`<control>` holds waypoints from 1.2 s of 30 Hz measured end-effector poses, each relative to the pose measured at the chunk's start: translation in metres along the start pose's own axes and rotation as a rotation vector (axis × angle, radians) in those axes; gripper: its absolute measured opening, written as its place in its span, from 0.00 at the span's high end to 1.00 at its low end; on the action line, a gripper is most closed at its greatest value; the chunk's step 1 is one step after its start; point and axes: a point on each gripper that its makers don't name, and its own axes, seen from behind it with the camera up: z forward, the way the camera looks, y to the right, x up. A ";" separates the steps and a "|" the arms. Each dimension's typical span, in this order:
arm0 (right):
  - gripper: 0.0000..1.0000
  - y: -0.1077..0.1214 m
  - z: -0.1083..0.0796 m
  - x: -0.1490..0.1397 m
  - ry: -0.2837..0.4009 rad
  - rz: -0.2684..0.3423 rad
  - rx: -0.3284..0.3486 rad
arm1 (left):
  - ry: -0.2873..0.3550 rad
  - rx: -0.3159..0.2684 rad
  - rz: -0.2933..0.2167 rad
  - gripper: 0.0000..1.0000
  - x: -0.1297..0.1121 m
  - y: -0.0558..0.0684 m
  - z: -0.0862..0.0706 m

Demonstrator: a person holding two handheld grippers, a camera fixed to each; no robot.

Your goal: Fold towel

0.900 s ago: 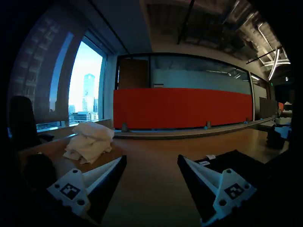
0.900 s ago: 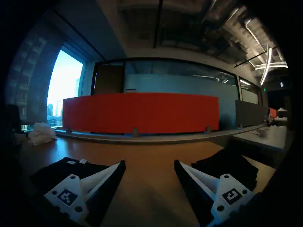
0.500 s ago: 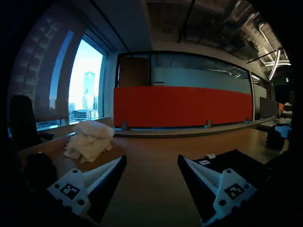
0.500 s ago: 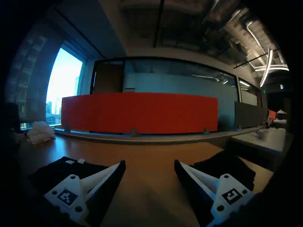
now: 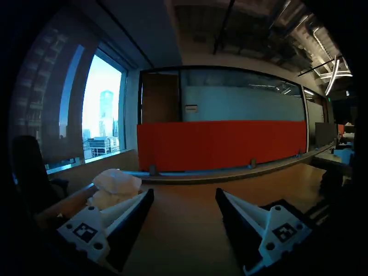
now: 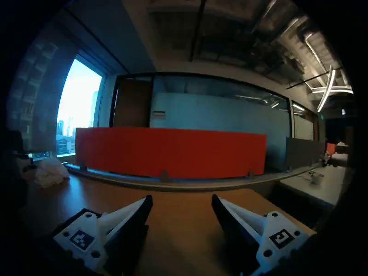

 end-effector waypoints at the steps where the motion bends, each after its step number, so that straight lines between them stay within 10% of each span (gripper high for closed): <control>1: 0.01 0.000 0.000 0.007 -0.001 0.001 -0.001 | 0.003 -0.001 0.001 0.00 0.010 0.000 0.000; 12: 0.01 0.002 -0.001 0.081 0.003 0.004 -0.034 | 0.000 -0.018 0.021 0.00 0.085 -0.003 -0.002; 36: 0.01 -0.026 -0.011 0.108 -0.102 -0.082 0.153 | -0.128 -0.225 0.091 0.00 0.097 0.037 -0.015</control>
